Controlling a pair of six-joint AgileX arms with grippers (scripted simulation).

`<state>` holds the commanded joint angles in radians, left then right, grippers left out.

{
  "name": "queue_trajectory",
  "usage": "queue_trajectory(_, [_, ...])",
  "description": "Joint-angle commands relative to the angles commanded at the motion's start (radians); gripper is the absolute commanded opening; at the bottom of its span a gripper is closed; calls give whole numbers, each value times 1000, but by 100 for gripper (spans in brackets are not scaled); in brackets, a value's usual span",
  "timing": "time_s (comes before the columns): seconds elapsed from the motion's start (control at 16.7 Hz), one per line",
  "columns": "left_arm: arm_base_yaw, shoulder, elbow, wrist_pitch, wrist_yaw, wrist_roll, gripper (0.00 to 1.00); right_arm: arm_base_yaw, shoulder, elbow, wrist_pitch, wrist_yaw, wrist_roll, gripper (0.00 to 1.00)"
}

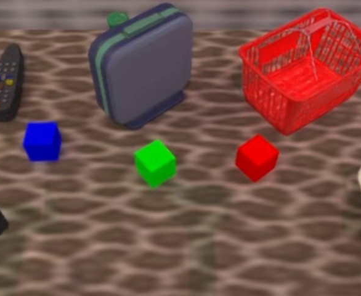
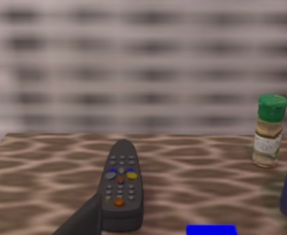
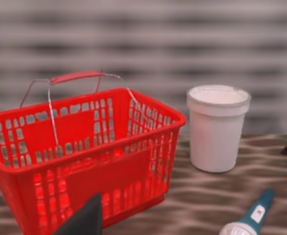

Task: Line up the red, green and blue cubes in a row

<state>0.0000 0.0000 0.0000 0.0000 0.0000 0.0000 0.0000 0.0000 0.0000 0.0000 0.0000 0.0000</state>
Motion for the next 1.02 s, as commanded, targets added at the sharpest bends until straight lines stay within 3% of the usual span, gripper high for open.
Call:
queue_trajectory(0.24, [0, 0, 0, 0, 0, 0, 100, 10, 30, 30, -21, -2, -4, 100])
queue_trajectory(0.48, [0, 0, 0, 0, 0, 0, 100, 61, 218, 216, -142, -5, -23, 100])
queue_trajectory(1.02, [0, 0, 0, 0, 0, 0, 100, 243, 1174, 999, -637, 0, -101, 100])
